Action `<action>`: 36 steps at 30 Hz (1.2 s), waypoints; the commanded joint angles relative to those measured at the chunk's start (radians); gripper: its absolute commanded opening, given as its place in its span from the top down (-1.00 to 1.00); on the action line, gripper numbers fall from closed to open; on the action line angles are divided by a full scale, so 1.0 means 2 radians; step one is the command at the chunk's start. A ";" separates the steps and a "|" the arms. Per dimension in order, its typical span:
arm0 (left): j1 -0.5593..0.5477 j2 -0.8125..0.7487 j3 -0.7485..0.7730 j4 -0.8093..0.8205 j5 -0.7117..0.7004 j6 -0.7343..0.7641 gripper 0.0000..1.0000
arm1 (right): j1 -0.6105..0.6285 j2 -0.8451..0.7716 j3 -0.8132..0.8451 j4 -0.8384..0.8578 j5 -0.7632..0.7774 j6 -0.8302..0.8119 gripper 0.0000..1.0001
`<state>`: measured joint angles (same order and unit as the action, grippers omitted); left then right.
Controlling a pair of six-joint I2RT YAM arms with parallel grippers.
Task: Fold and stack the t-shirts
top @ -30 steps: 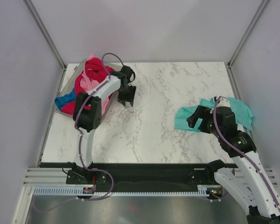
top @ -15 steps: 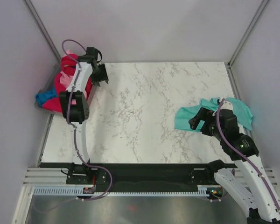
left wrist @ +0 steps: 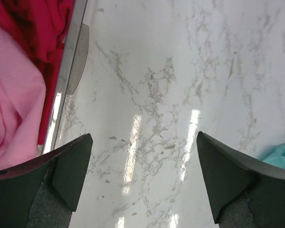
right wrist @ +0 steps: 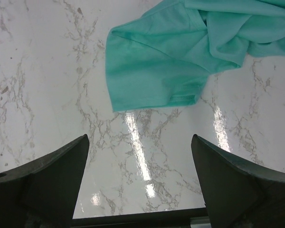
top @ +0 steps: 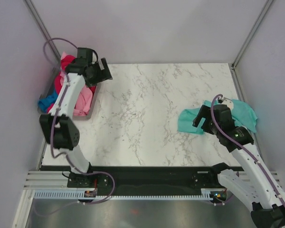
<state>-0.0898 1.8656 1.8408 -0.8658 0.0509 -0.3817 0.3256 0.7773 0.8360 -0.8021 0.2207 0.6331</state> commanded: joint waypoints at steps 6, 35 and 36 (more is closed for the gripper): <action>0.003 -0.262 -0.256 0.143 0.155 -0.040 -0.99 | 0.067 0.117 -0.011 0.035 0.079 0.052 -0.80; -0.027 -0.510 -0.516 0.144 0.195 -0.008 -0.97 | 0.174 0.500 0.120 0.168 0.025 0.072 1.00; -0.027 -0.509 -0.517 0.147 0.211 -0.004 -0.99 | 0.182 0.501 0.172 0.164 0.006 0.059 1.00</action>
<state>-0.1421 0.8555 0.8017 -0.6102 0.4046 -0.4248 0.6296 1.7420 1.0393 -0.4938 0.3336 0.7685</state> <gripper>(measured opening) 0.988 0.010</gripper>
